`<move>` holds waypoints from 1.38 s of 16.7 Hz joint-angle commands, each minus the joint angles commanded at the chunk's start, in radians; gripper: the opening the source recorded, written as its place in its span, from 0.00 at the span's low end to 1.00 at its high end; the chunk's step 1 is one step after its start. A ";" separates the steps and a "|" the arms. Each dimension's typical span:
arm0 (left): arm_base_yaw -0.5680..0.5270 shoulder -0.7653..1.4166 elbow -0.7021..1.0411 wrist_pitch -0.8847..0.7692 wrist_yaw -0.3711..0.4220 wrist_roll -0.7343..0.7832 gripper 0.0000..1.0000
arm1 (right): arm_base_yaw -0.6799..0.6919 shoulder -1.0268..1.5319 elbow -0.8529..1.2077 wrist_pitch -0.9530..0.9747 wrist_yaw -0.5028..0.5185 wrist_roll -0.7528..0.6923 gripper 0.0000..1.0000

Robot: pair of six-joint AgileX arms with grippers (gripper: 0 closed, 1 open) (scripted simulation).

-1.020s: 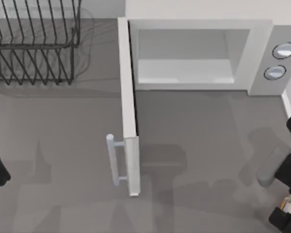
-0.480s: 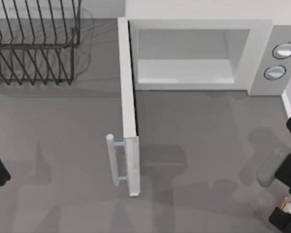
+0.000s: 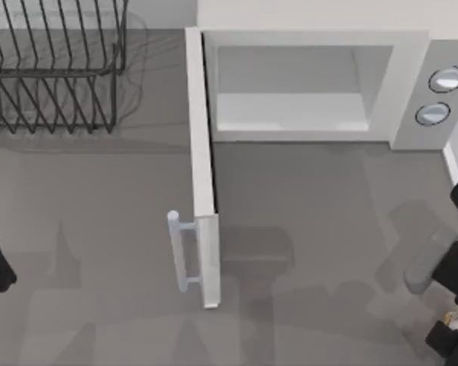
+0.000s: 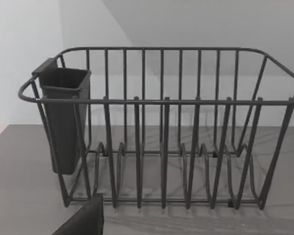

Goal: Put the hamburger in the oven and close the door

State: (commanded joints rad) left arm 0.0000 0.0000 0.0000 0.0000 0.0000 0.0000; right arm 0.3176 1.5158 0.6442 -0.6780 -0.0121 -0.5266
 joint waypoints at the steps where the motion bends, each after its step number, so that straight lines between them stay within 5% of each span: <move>1: 0.000 0.000 0.000 0.000 0.000 0.000 1.00 | 0.001 -0.004 0.012 -0.013 0.000 -0.001 0.00; 12: 0.000 0.000 0.000 0.000 0.000 0.000 1.00 | -0.005 -0.173 0.283 -0.457 0.000 -0.007 0.00; 18: 0.000 0.000 0.000 0.000 0.000 0.000 1.00 | 0.000 -0.161 0.286 -0.445 0.005 0.001 0.00; 23: 0.000 0.000 0.000 0.000 0.000 0.000 1.00 | 0.047 -0.005 0.361 -0.240 0.091 0.102 0.00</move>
State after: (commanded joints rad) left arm 0.0000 0.0000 0.0000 0.0000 0.0000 0.0000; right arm 0.3650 1.5108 1.0049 -0.9177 0.0792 -0.4250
